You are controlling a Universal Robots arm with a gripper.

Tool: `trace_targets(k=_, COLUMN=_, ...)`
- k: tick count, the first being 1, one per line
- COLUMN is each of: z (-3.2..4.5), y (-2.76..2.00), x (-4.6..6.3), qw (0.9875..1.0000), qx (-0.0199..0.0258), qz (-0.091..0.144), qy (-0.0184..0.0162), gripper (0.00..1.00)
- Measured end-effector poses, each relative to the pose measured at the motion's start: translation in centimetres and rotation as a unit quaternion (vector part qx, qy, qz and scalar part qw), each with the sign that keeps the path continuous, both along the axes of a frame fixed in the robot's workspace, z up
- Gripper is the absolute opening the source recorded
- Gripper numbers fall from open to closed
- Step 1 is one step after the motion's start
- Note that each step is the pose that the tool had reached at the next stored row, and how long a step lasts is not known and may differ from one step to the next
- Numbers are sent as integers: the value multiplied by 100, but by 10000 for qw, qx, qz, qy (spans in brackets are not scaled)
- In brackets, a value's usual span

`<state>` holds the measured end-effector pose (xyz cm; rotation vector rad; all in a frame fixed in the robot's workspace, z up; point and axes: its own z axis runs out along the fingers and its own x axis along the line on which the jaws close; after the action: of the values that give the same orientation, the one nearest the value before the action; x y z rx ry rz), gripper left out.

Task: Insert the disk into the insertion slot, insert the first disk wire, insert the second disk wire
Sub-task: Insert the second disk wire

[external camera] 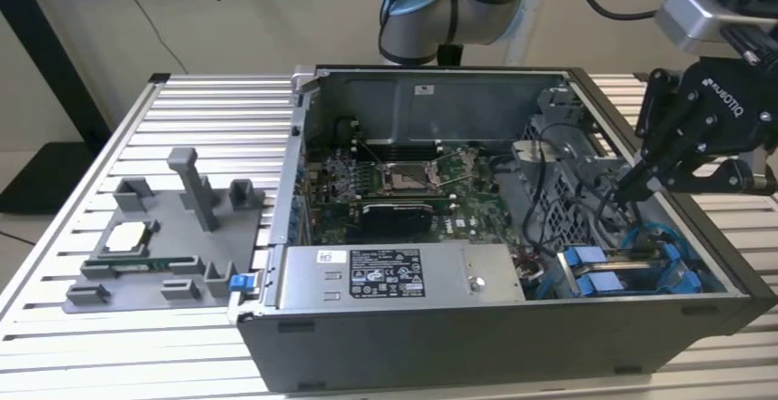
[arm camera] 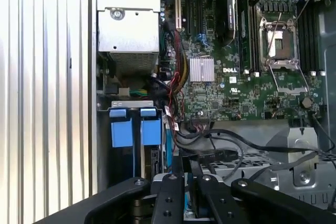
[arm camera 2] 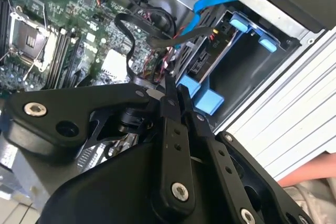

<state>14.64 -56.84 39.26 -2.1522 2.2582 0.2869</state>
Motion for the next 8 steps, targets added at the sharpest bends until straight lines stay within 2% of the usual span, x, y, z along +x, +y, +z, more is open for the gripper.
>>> trace_targets(k=8, z=-1, y=-52, x=0, qw=10000, qx=0, qz=0, qy=0, gripper=0)
